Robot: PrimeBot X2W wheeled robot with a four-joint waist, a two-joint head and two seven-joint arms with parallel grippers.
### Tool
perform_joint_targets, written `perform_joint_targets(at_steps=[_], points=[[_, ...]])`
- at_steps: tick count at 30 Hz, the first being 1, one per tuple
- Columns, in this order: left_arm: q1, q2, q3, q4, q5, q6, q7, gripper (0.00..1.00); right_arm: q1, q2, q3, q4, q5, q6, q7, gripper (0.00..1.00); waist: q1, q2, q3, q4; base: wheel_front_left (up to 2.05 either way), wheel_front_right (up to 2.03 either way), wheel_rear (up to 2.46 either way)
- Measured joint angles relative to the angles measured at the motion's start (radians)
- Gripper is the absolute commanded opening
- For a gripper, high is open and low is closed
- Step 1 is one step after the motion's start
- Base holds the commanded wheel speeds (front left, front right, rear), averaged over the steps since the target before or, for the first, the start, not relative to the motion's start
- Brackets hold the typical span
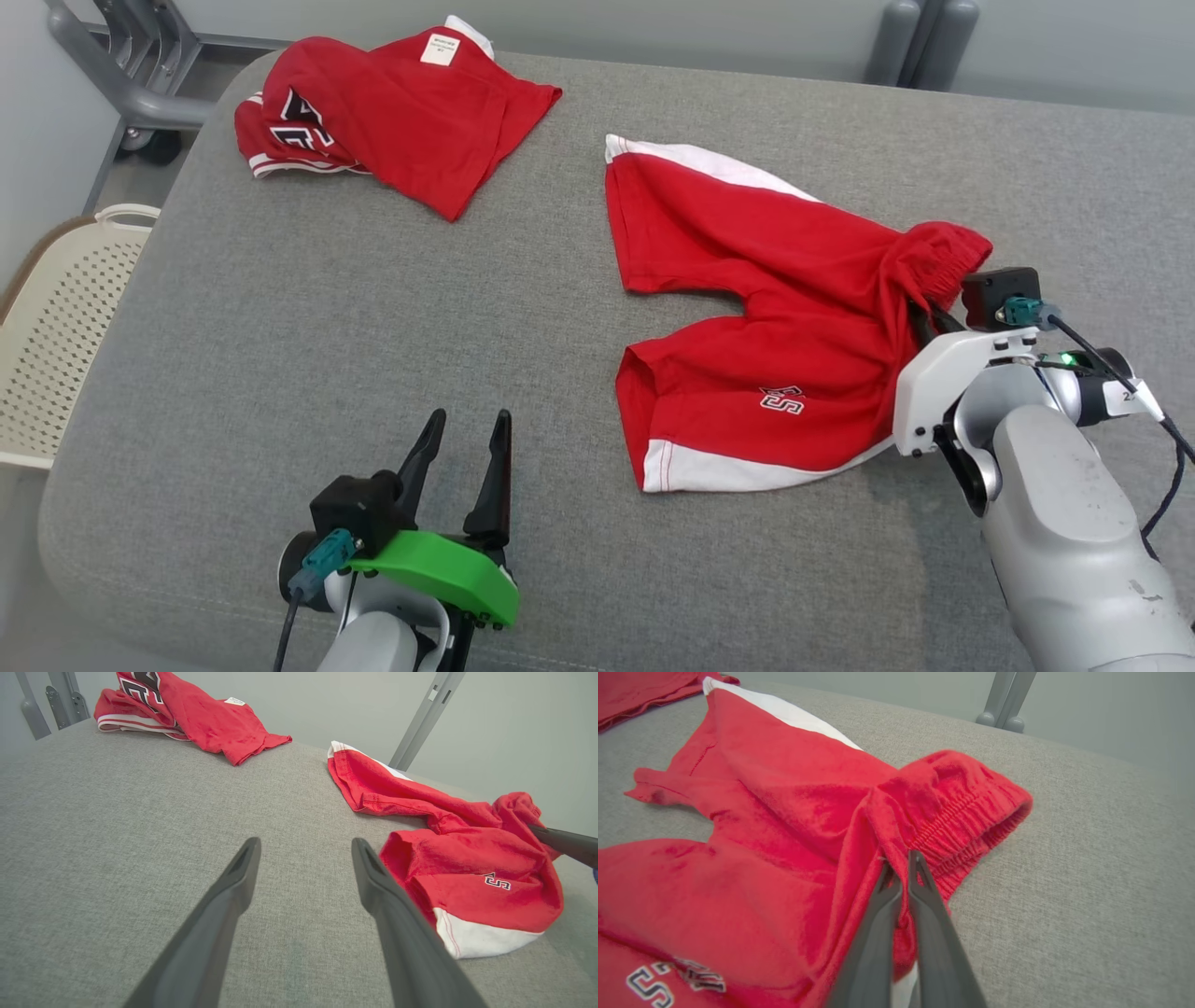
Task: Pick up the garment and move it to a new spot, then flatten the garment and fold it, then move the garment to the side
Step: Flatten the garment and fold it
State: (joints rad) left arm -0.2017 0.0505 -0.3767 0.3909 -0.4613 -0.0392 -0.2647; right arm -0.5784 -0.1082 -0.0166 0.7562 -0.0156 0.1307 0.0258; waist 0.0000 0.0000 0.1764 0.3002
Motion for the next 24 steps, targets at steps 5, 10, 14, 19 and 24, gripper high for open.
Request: perform_joint_targets(at_steps=[5, 10, 14, 19, 24], points=[[0.0, 0.0, -0.006, 0.006, -0.001, 0.005, 0.0, 1.0, -0.04, 0.018, 0.019, 0.092, 0.001, 0.0, -0.086, 1.0, 0.0, 0.0, -0.007, -0.011, 0.0, 0.0, 0.0], [0.003, 0.0, -0.006, 0.013, 0.002, 0.005, 0.0, 1.0, -0.056, 0.03, 0.051, 0.123, 0.043, 0.0, -0.157, 1.0, 0.0, 0.0, -0.019, -0.035, 0.0, 0.0, 0.0], [0.008, -0.001, -0.007, 0.021, 0.006, 0.002, 0.0, 1.0, -0.056, 0.03, 0.082, 0.121, 0.093, 0.0, -0.213, 1.0, 0.0, 0.0, -0.034, -0.066, 0.0, 0.0, 0.0], [0.017, -0.001, -0.012, 0.028, 0.007, -0.006, 0.0, 1.0, 0.001, -0.001, 0.095, 0.088, 0.139, 0.0, -0.249, 1.0, 0.0, 0.0, -0.055, -0.111, 0.0, 0.0, 0.0], [0.02, -0.001, -0.031, 0.041, 0.006, -0.015, 0.0, 1.0, 0.074, -0.014, 0.091, 0.015, 0.155, 0.0, -0.271, 1.0, 0.0, 0.0, -0.071, -0.159, 0.0, 0.0, 0.0]])
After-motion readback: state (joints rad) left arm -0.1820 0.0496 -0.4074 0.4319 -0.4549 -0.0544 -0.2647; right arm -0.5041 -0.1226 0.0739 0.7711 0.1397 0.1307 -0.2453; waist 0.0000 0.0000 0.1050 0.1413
